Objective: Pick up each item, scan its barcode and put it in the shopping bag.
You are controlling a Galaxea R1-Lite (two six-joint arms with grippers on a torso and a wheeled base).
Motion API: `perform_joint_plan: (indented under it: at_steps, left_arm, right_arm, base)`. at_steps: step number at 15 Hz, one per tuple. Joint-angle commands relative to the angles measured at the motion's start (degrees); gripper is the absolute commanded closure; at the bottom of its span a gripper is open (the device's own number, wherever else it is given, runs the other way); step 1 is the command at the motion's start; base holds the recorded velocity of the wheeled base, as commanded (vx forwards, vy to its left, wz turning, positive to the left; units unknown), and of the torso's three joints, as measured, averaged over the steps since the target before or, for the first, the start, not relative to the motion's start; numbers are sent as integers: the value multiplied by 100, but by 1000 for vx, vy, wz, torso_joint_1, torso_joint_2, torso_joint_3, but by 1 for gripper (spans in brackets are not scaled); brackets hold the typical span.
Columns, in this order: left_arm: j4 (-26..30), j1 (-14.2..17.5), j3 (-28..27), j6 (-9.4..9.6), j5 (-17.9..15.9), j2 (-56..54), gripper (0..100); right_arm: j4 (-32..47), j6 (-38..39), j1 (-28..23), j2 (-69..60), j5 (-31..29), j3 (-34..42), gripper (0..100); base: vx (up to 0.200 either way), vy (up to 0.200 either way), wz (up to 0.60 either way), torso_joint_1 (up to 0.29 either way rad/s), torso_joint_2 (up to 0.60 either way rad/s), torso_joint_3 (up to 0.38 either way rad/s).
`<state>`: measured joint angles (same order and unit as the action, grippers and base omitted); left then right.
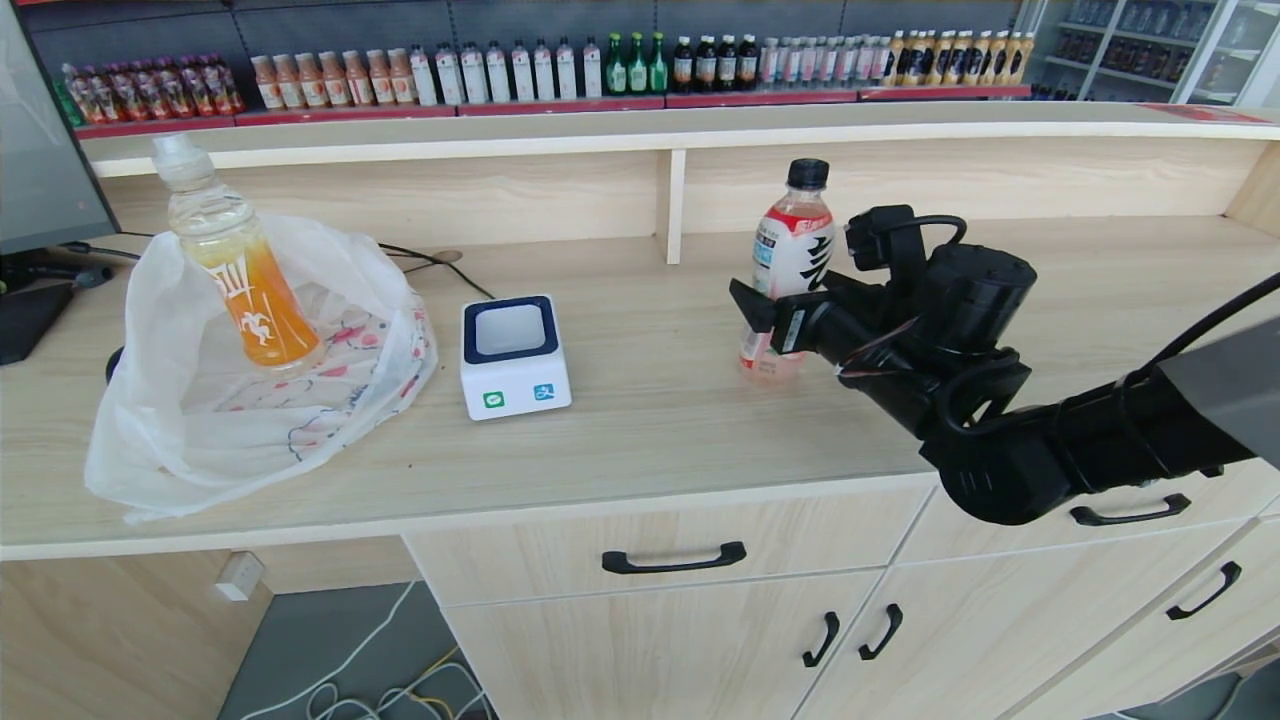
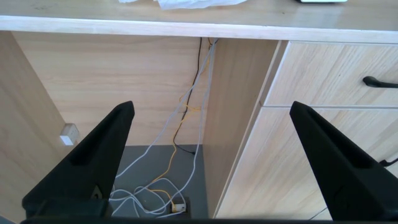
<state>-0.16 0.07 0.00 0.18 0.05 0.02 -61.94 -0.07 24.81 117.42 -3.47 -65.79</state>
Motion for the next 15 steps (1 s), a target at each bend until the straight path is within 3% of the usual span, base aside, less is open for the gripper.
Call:
perform_joint_plan:
  at_steps: [1,7,8,15]
  left_arm:
    - [-2,1,0,-1,4,-2,0]
    - [-2,1,0,-1,4,-2,0]
    - [-2,1,0,-1,4,-2,0]
    - [-2,1,0,-1,4,-2,0]
  right_arm:
    - [15,-1,7,27,5,-83,0]
    - [86,-1,7,18,5,-136,0]
    - [86,-10,7,18,5,-136,100]
    - [68,-10,33,-17,5,-136,100]
  base:
    - [0,0,0,0,0,0]
    - [0,0,0,0,0,0]
    - [0,0,0,0,0,0]
    - [0,0,0,0,0,0]
